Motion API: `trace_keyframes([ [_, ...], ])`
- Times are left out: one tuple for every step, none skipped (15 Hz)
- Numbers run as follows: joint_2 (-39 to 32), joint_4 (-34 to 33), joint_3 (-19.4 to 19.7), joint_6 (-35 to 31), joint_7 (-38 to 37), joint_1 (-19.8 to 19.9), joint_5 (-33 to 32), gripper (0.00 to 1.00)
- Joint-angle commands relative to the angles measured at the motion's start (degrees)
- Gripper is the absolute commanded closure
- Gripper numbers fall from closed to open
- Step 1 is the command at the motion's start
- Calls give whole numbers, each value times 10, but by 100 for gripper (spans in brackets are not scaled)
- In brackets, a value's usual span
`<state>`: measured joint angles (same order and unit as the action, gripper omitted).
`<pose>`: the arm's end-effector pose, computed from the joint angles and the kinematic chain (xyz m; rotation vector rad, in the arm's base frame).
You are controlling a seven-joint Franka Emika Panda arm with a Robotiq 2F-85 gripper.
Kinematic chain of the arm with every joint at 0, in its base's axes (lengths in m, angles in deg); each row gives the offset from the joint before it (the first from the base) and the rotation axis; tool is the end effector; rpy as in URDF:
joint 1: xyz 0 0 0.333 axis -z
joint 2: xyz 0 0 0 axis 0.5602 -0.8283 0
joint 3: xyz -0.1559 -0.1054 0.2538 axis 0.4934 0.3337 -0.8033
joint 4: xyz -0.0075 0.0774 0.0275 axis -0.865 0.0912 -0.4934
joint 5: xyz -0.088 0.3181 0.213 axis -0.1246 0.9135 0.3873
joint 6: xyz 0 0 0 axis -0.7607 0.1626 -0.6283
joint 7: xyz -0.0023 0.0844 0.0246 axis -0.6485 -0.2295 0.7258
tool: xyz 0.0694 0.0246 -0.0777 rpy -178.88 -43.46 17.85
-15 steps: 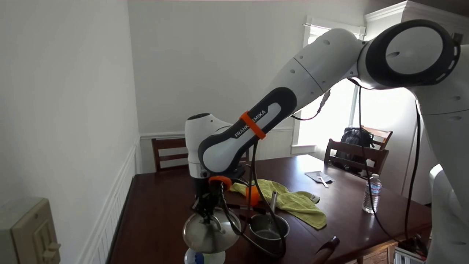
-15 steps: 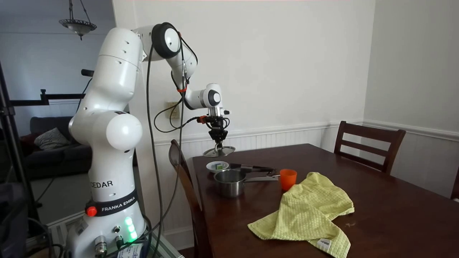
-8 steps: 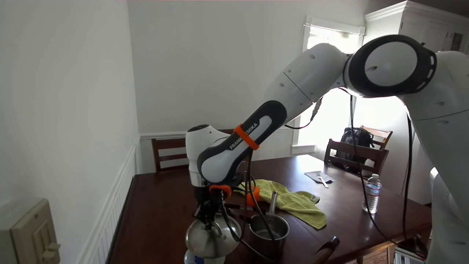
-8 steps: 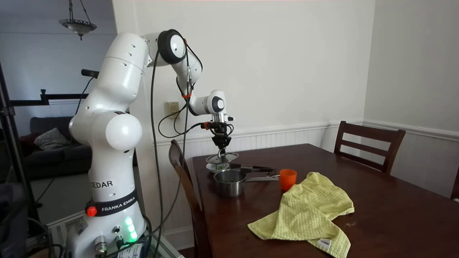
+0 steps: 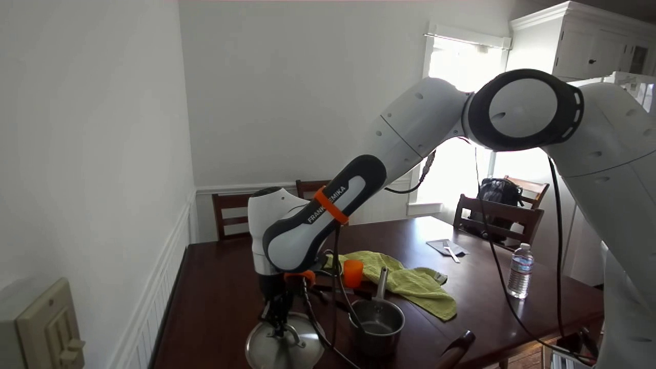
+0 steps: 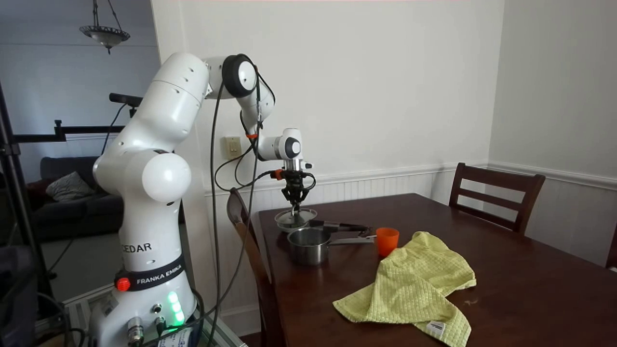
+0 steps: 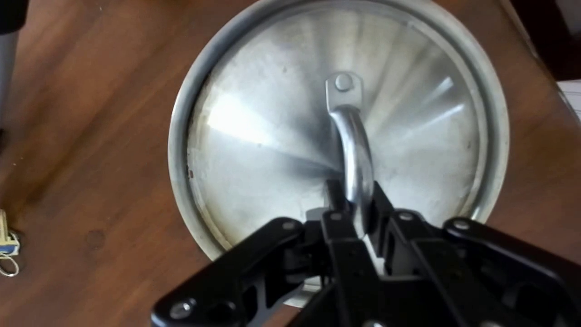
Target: Put the lid on the white bowl
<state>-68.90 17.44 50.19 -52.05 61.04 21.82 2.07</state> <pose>0.6190 0.1938 0.2281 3.0475 0.4564 -0.0443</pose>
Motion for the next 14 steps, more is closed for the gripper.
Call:
trace_keyframes([
  [-8, -11, -14, 2, 39, 6, 18, 96],
  [-8, -11, -14, 6, 41, 6, 19, 96],
  [-7, -9, -15, 6, 43, 5, 18, 96],
  [-7, -8, -14, 7, 43, 5, 18, 96],
  [-8, -8, -15, 8, 45, 5, 18, 96],
  [-9, -9, -15, 9, 46, 5, 18, 96],
  [-10, -9, -16, 10, 49, 6, 18, 96],
  [-12, -10, -15, 11, 50, 5, 18, 96],
  [-14, -12, -16, 13, 53, 6, 19, 96],
  [-16, -14, -15, 16, 53, 5, 18, 96],
  [-18, -14, -15, 17, 55, 5, 18, 96],
  [-21, -15, -16, 18, 56, 6, 19, 96],
  [-23, -16, -16, 16, 58, 6, 19, 96],
  [-25, -16, -16, 16, 59, 6, 19, 96],
])
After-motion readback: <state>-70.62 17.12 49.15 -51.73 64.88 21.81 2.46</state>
